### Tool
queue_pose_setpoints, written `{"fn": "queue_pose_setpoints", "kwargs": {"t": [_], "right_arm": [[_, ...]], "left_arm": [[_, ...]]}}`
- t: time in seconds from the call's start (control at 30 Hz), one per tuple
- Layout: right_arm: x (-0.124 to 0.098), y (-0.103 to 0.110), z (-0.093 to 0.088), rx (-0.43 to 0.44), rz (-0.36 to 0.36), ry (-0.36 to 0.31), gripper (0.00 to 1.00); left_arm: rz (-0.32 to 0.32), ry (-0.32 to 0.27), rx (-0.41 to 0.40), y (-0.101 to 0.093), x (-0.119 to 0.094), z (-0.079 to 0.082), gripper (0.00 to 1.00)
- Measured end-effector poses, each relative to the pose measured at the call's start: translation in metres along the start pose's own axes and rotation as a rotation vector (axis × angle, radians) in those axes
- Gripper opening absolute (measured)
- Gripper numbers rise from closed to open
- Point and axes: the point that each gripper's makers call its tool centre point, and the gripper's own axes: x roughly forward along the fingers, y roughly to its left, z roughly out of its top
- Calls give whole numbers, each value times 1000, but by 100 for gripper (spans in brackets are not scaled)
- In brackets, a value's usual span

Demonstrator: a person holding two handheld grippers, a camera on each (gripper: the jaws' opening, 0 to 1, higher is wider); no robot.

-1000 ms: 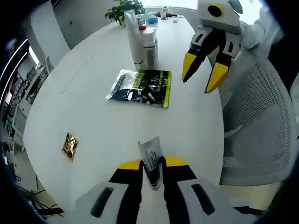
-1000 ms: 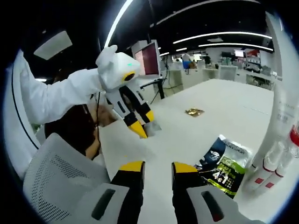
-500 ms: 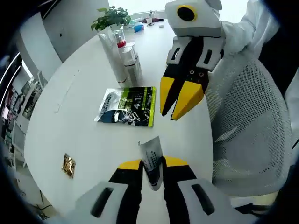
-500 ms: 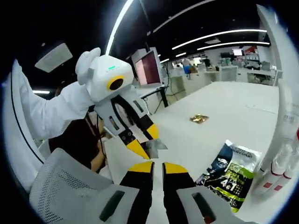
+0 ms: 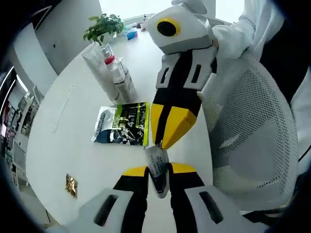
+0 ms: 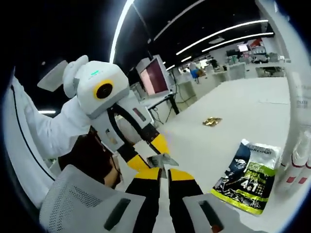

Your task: Arrange the skincare products in the storage area until every visible bottle or jar stands upright without overlapping.

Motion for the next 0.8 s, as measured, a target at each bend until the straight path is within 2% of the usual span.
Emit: {"fn": "queue_pose_setpoints", "kwargs": {"t": [0.47,0.57,0.6,0.7,0.8], "right_arm": [[0,9,-3,29,48,15,4],[-1,9,-5,10,48,26,0],[-2,5,-4,-26,30,28,0],[-2,4,-3,-29,18,22,0],[-2,5,-4,-30,18,28,0]], "left_arm": [[-17,20,76,-8,3,5,13],[-21,11,70,-9,4,7,15],[-29,2,66,-11,4,8,15],[-6,-19,79,-6,5,10,18],[-13,-42,43,-5,4,9,20]]}}
